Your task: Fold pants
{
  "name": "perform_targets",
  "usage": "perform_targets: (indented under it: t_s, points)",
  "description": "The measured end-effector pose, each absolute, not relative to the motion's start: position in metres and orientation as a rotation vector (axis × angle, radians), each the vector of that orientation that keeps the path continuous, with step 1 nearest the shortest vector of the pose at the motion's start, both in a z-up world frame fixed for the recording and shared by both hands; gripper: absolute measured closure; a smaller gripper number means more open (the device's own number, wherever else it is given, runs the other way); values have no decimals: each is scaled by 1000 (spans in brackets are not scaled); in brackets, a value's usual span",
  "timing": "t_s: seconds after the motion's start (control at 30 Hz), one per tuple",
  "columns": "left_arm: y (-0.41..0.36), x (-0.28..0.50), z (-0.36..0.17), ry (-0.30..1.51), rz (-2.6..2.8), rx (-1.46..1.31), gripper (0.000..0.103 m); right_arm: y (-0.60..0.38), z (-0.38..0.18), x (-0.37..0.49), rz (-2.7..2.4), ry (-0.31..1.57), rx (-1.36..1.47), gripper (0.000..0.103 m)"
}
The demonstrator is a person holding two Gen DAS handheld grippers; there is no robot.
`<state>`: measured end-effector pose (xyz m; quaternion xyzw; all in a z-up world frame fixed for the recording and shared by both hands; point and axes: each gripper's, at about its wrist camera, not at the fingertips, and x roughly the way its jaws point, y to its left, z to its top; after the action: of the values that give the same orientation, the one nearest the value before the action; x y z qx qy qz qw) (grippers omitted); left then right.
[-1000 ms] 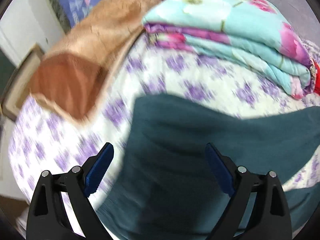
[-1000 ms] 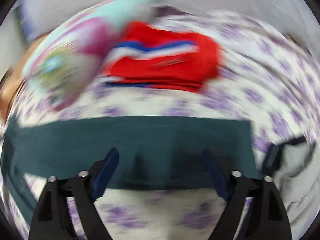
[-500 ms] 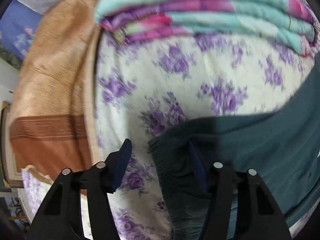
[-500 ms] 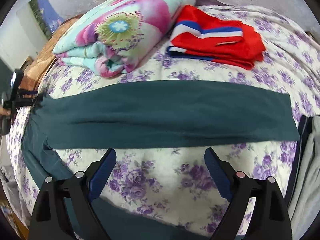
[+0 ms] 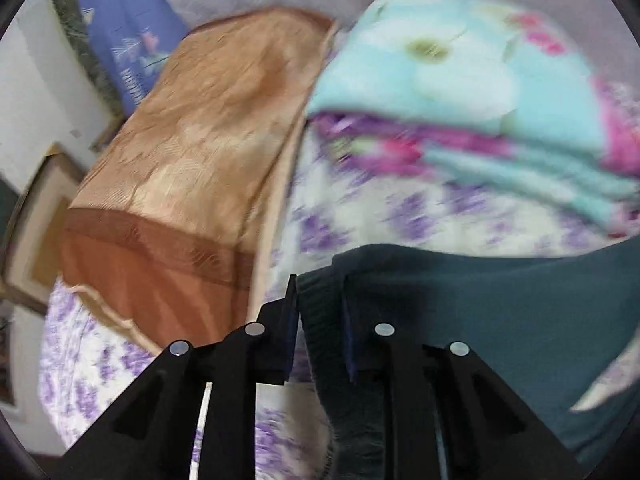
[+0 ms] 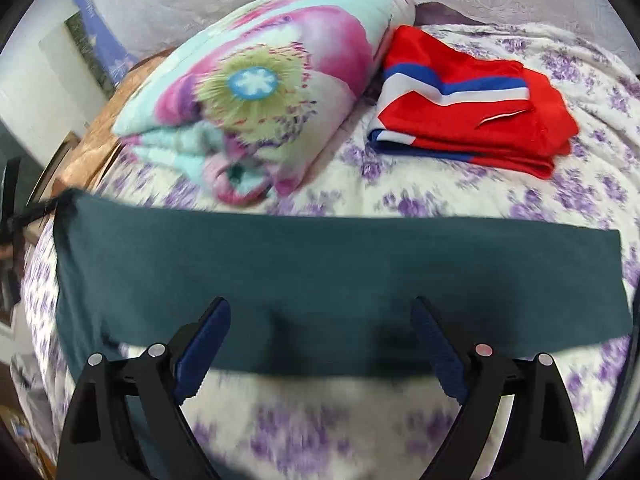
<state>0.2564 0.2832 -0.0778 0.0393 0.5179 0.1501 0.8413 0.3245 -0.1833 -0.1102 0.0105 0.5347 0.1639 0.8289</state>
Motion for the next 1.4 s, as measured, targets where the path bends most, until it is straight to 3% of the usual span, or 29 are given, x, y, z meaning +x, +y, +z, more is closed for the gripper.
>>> perform_targets:
  t_s: [0.03, 0.1, 0.13, 0.2, 0.4, 0.5, 0.6, 0.7, 0.8, 0.87, 1.07, 1.17, 1.4]
  points:
    - [292, 260, -92, 1134, 371, 60, 79, -185, -124, 336, 308, 1172, 36, 11]
    - [308, 260, -112, 1203, 468, 39, 62, -193, -140, 350, 124, 1236, -21, 14]
    - [310, 256, -113, 1196, 500, 28, 58, -197, -134, 351, 42, 1218, -42, 15]
    - [309, 246, -97, 1133, 564, 0, 36, -205, -111, 346, -33, 1103, 8, 14]
    - [263, 217, -49, 957, 499, -97, 9, -136, -107, 345, 498, 1111, 117, 13]
    - [226, 233, -85, 1128, 342, -77, 9, -134, -139, 363, 462, 1228, 99, 13]
    - [232, 237, -122, 1245, 558, 81, 13, -179, -143, 375, 123, 1184, -62, 13]
    - [259, 210, -102, 1155, 679, -84, 13, -245, -128, 365, -76, 1182, 105, 15]
    - [255, 187, -85, 1115, 576, -142, 9, -239, -91, 319, 25, 1063, -51, 15]
    - [248, 165, -87, 1162, 540, -154, 9, -236, -79, 284, 94, 1025, -102, 6]
    - [250, 90, -110, 1247, 578, -235, 9, -238, -88, 170, 209, 1095, -80, 6]
    - [267, 73, -123, 1262, 558, -376, 31, -241, -95, 139, 227, 1140, -42, 6]
    - [293, 77, -125, 1223, 533, -586, 35, -242, -76, 105, 216, 1110, 23, 6]
